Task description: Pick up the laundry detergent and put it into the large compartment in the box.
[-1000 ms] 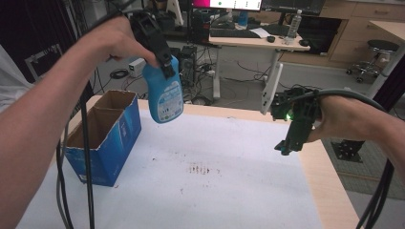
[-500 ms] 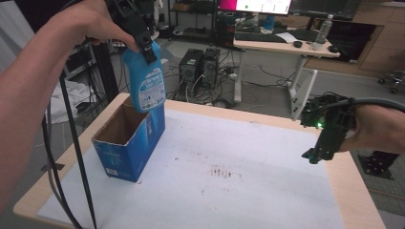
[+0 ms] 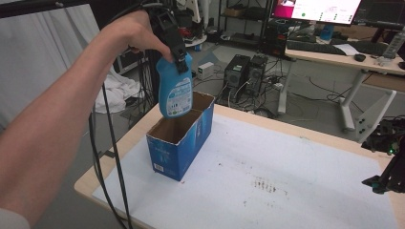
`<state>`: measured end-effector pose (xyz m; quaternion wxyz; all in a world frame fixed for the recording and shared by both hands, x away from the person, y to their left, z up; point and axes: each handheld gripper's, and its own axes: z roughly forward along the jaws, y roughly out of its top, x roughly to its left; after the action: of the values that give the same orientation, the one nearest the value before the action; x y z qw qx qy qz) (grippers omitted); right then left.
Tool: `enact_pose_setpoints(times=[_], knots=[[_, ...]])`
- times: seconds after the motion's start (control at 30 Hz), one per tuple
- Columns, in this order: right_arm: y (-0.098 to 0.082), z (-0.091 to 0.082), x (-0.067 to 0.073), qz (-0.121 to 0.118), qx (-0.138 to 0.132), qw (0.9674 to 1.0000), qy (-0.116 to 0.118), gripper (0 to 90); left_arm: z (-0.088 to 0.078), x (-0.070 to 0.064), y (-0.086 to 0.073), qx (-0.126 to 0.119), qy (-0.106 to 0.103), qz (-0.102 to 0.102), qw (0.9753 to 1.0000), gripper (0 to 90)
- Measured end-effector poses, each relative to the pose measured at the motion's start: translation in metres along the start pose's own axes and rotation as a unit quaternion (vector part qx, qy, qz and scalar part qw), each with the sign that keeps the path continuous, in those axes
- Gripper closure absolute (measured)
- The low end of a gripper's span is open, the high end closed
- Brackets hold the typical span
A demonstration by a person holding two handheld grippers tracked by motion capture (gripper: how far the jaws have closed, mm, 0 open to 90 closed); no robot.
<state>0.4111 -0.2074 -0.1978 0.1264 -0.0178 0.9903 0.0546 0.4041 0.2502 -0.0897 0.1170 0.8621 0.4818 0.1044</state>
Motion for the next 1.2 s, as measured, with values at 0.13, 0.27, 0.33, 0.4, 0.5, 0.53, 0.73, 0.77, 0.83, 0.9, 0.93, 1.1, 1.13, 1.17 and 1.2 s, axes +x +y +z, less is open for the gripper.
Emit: enact_pose_setpoints(times=[0.13, 0.27, 0.33, 0.4, 0.5, 0.53, 0.73, 0.77, 0.83, 0.9, 0.93, 1.1, 1.13, 1.17, 1.2], knots=[[0.004, 0.002, 0.000, -0.007, 0.003, 1.0000, 0.002, 12.1, 0.013, 0.002, -0.006, 0.005, -0.006, 0.002, 1.0000, 38.3], [0.006, 0.003, 0.000, -0.007, 0.003, 1.0000, 0.002, 12.1, 0.032, 0.002, -0.011, 0.009, -0.012, 0.004, 0.9999, 38.3], [0.007, 0.003, 0.000, -0.008, 0.003, 1.0000, 0.001, 12.1, 0.043, 0.001, -0.012, 0.011, -0.014, 0.009, 0.9998, 38.3], [0.007, 0.003, 0.001, -0.010, 0.004, 0.9999, 0.000, 12.1, 0.057, 0.001, -0.015, 0.017, -0.016, 0.015, 0.9996, 38.3], [0.008, 0.003, 0.002, -0.012, 0.006, 0.9999, 0.000, 12.1, 0.078, 0.000, -0.018, 0.024, -0.014, 0.029, 0.9992, 38.3], [0.008, 0.003, 0.002, -0.012, 0.005, 0.9999, 0.001, 12.1, 0.085, 0.000, -0.020, 0.026, -0.013, 0.037, 0.9989, 38.3], [0.009, 0.004, 0.001, -0.014, 0.007, 0.9999, -0.002, 12.1, 0.121, 0.001, -0.027, 0.045, -0.027, 0.071, 0.9961, 38.3], [0.009, 0.004, 0.001, -0.016, 0.007, 0.9998, -0.002, 12.1, 0.126, 0.002, -0.029, 0.046, -0.031, 0.075, 0.9956, 38.2], [0.010, 0.005, 0.001, -0.018, 0.007, 0.9998, -0.002, 12.1, 0.134, 0.002, -0.031, 0.046, -0.036, 0.086, 0.9946, 38.2], [0.011, 0.006, 0.001, -0.019, 0.008, 0.9998, -0.001, 12.1, 0.141, 0.004, -0.033, 0.047, -0.038, 0.098, 0.9934, 38.2], [0.011, 0.006, 0.000, -0.019, 0.007, 0.9998, -0.001, 12.1, 0.145, 0.004, -0.034, 0.048, -0.038, 0.100, 0.9930, 38.2], [0.012, 0.007, 0.000, -0.020, 0.011, 0.9997, -0.001, 12.1, 0.160, 0.005, -0.037, 0.051, -0.044, 0.136, 0.9885, 38.2], [0.012, 0.007, 0.000, -0.020, 0.012, 0.9997, -0.001, 12.1, 0.162, 0.005, -0.038, 0.054, -0.045, 0.141, 0.9876, 38.2], [0.012, 0.007, 0.000, -0.019, 0.011, 0.9997, -0.001, 12.1, 0.164, 0.005, -0.038, 0.057, -0.046, 0.144, 0.9868, 38.2], [0.012, 0.007, 0.000, -0.020, 0.011, 0.9997, -0.002, 12.1, 0.165, 0.004, -0.038, 0.057, -0.048, 0.147, 0.9863, 38.2]])
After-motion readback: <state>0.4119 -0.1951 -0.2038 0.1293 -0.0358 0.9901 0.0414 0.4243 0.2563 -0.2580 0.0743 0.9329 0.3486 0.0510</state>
